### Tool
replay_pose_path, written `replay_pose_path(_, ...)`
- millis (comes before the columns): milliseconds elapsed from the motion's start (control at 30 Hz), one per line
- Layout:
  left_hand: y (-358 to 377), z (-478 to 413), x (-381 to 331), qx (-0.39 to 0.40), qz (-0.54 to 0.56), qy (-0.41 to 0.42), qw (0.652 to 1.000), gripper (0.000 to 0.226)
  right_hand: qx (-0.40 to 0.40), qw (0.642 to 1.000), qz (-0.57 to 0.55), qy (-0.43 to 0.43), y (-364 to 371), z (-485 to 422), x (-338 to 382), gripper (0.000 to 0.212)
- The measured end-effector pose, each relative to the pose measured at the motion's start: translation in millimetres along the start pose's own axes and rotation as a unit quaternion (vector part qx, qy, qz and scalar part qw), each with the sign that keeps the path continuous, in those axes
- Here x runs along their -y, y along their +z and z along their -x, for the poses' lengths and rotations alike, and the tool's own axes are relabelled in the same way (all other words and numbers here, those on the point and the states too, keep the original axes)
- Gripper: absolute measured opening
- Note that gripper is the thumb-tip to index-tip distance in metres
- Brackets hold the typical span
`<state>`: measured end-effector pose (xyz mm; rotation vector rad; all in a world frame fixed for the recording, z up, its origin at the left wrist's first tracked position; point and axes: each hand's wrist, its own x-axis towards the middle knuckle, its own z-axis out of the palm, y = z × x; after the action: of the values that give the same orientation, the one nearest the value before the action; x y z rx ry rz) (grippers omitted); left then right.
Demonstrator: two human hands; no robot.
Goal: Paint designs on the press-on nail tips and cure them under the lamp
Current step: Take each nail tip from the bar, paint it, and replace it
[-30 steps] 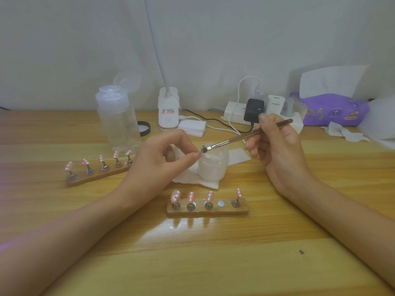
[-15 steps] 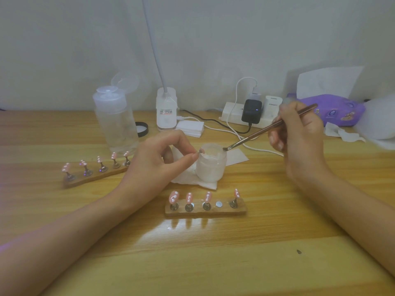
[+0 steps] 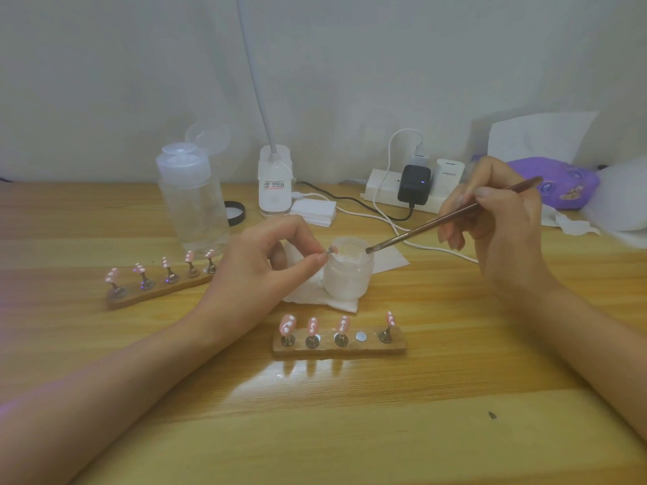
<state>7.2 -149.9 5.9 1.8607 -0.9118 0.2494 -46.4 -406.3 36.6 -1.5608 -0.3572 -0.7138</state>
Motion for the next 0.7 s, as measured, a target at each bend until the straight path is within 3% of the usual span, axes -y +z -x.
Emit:
replay_pose_path(167, 0.1, -0.2, 1.2, 0.002, 0.000, -0.001, 1.000, 0.016, -0.043, 0.999, -0.013, 0.022, -5.5, -3.0, -2.3, 0.023)
replay_pose_path(333, -0.5, -0.7, 2.4, -0.001, 0.004, -0.008, 1.000, 0.014, -0.128, 0.972, -0.117, 0.159, 11.9, 0.5, -4.8, 0.029)
replay_pose_path(467, 0.4, -0.3, 2.6, -0.005, 0.009, -0.010, 1.000, 0.016, -0.147, 0.951, -0.134, 0.235, 27.6, 13.8, -12.3, 0.030)
replay_pose_path(700, 0.1, -0.8, 2.5, -0.004, -0.005, -0.002, 1.000, 0.014, -0.142, 0.943, -0.151, 0.260, 33.0, 18.1, -12.3, 0.031)
